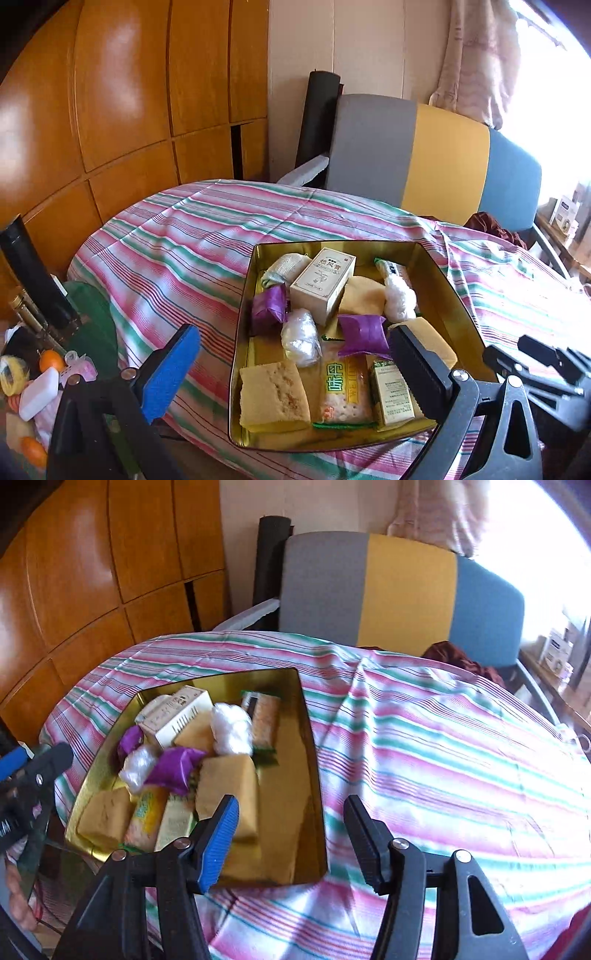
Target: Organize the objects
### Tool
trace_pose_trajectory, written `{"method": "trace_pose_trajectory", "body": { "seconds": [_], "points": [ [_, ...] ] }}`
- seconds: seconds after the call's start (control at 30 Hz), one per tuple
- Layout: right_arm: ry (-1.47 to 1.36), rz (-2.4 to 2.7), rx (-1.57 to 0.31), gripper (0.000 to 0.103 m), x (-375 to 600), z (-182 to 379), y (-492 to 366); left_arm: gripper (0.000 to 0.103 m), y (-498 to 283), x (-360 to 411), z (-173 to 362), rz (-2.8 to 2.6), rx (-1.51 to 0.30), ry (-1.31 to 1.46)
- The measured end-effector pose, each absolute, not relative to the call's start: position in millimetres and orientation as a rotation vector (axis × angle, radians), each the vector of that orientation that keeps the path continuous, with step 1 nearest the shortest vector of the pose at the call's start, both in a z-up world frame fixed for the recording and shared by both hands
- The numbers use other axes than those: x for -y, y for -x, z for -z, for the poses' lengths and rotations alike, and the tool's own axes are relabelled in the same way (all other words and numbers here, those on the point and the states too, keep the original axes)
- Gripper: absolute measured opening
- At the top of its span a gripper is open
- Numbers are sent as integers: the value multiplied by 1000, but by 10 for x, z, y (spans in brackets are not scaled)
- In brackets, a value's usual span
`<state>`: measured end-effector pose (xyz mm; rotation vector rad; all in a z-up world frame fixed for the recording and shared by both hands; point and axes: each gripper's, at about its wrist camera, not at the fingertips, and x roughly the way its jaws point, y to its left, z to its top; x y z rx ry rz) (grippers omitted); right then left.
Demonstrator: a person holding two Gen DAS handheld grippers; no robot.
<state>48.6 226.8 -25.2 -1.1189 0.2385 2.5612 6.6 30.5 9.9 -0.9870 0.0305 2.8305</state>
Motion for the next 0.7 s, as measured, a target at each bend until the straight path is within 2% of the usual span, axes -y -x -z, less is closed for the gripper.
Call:
{"method": "trace_pose_trajectory", "body": {
  "seconds": [0.7],
  "points": [
    [1113,-2577,-230,60,-2183,256,-422,103,-182,-269,-129,-2913,-50,944]
  ]
}}
